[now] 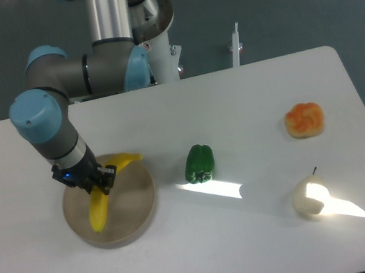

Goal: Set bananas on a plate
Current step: 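Lower the banana onto the wooden plate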

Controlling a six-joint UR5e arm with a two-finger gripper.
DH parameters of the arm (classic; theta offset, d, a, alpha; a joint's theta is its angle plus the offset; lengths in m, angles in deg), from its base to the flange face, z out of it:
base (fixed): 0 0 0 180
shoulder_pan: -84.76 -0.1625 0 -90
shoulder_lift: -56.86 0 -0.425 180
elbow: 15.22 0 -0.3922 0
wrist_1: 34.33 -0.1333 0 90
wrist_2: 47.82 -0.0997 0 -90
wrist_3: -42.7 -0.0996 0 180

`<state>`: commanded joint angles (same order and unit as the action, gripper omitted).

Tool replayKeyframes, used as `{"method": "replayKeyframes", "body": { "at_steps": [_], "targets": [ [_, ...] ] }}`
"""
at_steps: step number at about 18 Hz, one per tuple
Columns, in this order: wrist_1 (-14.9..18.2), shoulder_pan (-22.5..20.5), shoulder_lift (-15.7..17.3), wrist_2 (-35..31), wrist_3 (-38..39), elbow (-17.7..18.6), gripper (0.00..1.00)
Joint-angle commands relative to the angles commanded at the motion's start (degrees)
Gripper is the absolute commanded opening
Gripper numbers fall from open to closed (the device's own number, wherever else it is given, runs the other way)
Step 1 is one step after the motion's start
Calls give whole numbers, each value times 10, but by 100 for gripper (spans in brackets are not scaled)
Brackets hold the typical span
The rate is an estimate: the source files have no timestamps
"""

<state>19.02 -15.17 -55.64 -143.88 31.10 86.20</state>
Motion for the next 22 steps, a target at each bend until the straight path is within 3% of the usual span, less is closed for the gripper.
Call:
{"method": "replayKeyframes", "body": {
  "at_steps": [7,22],
  "targets": [
    [-5,4,-26,-3,-6,-1,25],
    [-6,4,-41,-18,-10,3,27]
  ]
}}
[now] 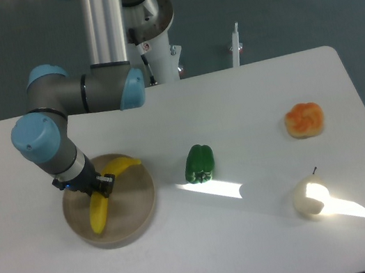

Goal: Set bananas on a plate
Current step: 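Lower the banana onto the wooden plate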

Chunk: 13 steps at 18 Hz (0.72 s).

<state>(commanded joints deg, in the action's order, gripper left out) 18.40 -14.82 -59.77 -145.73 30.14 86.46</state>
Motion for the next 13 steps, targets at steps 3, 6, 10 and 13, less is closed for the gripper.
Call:
{"method": "replayKeyframes", "body": {
  "at_steps": [3,6,10,13],
  "targets": [
    [-1,0,0,0,-1,0,27],
    [0,0,1,0,-1,2,33],
    [0,-2,7,-4,0,-4,84],
    [3,-3,16,-4,1,-2,100]
  ]
}}
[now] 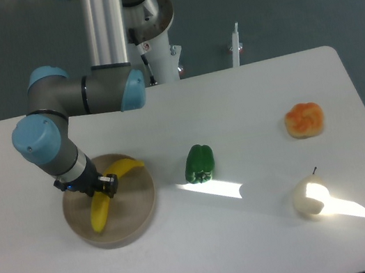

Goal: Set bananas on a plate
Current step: 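Lower the banana onto the wooden plate, then open the gripper, release the banana and lift away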

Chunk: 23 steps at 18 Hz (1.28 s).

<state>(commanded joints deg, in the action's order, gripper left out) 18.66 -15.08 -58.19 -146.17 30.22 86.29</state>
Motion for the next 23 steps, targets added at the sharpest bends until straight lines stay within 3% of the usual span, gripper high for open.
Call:
{"method": "replayKeyframes", "body": {
  "at_steps": [11,15,17,23],
  "targets": [
    [-5,-43,32,-40,-16,-17,100],
    [0,-60,46,-70,-104,-33,100],
    [4,-66,62,-67,-119,-28,100],
    [22,-67,69,-69,-234,-14,100]
  ]
}}
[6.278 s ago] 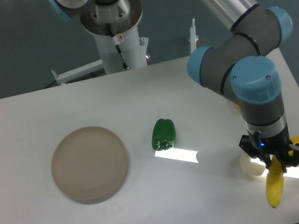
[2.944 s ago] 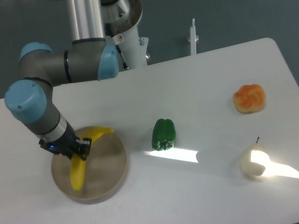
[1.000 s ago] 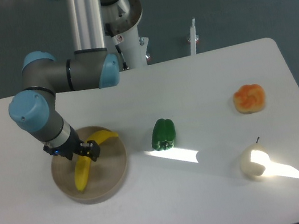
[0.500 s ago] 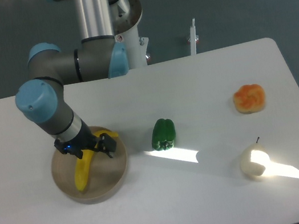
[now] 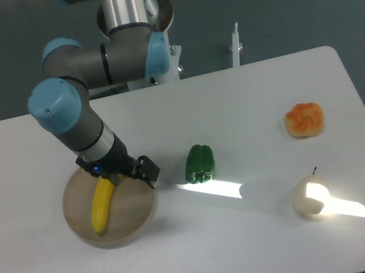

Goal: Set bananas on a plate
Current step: 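Open the gripper, release the banana and lift away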

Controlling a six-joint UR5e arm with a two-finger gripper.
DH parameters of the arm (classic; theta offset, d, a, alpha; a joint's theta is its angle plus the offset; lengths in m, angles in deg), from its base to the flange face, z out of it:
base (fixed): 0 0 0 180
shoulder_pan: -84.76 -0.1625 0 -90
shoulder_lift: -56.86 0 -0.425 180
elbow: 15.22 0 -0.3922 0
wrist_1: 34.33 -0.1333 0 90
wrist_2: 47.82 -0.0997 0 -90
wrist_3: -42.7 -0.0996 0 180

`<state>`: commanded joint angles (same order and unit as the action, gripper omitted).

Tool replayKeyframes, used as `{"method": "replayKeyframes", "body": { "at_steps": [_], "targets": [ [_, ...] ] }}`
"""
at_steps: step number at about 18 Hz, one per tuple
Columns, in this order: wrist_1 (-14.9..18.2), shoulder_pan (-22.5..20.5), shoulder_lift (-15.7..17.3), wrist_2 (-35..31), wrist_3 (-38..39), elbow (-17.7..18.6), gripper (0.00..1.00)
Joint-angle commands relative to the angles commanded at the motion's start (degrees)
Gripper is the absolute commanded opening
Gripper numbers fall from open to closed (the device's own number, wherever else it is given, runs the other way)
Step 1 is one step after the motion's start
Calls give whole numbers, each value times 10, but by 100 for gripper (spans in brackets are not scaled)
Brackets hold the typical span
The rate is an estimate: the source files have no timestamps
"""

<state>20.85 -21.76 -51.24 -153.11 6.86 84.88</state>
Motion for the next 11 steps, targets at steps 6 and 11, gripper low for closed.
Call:
{"method": "replayKeyframes", "body": {
  "at_steps": [6,11],
  "targets": [
    [6,-16,12,0,-47,-3,100],
    [3,-25,16,2,-47,-8,100]
  ]
}}
